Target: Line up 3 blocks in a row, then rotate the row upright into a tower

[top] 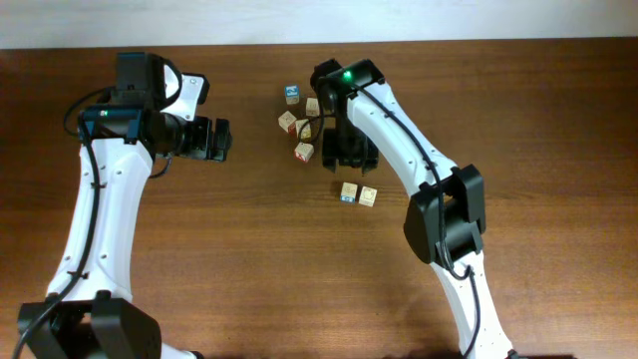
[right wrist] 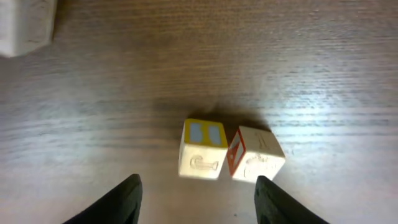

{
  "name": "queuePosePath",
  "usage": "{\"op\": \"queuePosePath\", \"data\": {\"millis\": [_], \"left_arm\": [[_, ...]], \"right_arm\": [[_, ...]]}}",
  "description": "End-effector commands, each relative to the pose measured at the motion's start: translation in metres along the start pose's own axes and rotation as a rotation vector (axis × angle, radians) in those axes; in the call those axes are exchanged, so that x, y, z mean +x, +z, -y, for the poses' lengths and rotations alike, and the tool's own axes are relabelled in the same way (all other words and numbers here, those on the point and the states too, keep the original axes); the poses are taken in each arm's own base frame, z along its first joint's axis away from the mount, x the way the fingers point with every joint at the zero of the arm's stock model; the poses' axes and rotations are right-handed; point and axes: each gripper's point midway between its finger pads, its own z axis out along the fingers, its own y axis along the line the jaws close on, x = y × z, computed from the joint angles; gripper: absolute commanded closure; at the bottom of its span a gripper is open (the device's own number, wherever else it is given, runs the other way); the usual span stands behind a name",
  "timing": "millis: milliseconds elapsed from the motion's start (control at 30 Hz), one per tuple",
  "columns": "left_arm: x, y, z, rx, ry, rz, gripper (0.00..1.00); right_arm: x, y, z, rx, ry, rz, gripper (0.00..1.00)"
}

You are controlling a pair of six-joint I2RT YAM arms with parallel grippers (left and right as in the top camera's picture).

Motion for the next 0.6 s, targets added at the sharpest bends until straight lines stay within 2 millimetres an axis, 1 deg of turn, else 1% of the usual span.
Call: {"op": "queuePosePath", "data": {"millis": [0,67,133,233,267,300,367,433,567], "left_arm": [[-0.007,-0.004,-0.001,-0.007,-0.01,0.018,0.01],[-0.007,-0.004,-0.001,-0.007,-0.01,0.019,0.01],[-0.007,-0.004,-0.001,-0.007,-0.01,0.018,0.01],[-0.007,-0.004,-0.001,-0.007,-0.01,0.019,0.01],[-0.007,-0.004,-0.001,-0.007,-0.01,0.019,0.01],[-0.007,-0.004,-0.001,-0.007,-0.01,0.018,0.01],[-0.007,-0.004,-0.001,-0.007,-0.01,0.019,0.01],[-0.007,-0.004,-0.001,-0.007,-0.01,0.019,0.01],[-0.007,-0.004,-0.001,-0.007,-0.01,0.019,0.01]], "right_arm": [[-0.008,-0.014,-0.004,-0.024,-0.015,0.041,0.41],[-0.008,-0.014,-0.01,-0.049,-0.057,0.046,0.41],[-0.013,-0.015,-0.026,-0.105,-0.144,0.073,0.41],[-0.03,-0.019,-0.058,-0.165,-0.191,0.189,0.41],[-0.04,-0.019,-0.069,-0.179,-0.141,0.244,0.42],[-0.052,-0.017,-0.074,-0.191,-0.049,0.293,0.42],[-0.068,-0.006,-0.082,-0.233,0.085,0.339,0.42],[-0.077,0.006,-0.084,-0.244,0.118,0.37,0.41],[-0.079,0.033,-0.083,-0.239,0.123,0.372,0.42]]}}
